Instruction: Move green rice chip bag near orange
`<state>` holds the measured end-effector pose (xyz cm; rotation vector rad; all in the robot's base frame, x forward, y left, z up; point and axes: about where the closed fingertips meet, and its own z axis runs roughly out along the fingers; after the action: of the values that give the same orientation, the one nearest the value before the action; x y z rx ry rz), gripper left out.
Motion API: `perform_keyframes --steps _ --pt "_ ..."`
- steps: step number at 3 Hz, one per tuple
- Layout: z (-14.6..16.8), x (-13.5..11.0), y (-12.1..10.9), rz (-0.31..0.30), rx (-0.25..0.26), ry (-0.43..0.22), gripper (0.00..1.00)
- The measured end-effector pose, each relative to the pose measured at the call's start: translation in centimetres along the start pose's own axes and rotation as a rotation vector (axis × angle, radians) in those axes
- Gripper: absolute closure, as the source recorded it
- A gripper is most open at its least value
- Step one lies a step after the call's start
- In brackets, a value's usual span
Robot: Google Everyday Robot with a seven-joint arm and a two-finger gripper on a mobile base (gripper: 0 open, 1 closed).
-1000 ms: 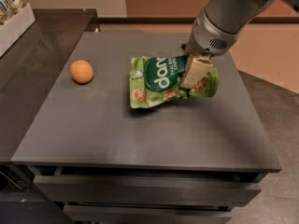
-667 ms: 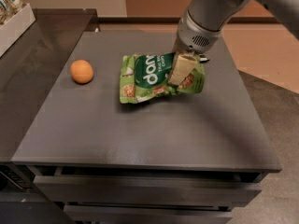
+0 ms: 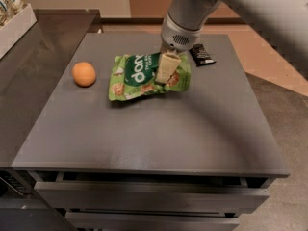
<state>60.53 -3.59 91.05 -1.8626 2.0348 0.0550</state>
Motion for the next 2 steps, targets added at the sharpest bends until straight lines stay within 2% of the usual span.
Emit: perform_keyframes --steps 1,2 --pt "1.4 -1.2 -1.0 -0.001 -0.005 0.01 1.0" --pt "2.8 -2.1 -1.7 0.004 -0.01 0.023 0.82"
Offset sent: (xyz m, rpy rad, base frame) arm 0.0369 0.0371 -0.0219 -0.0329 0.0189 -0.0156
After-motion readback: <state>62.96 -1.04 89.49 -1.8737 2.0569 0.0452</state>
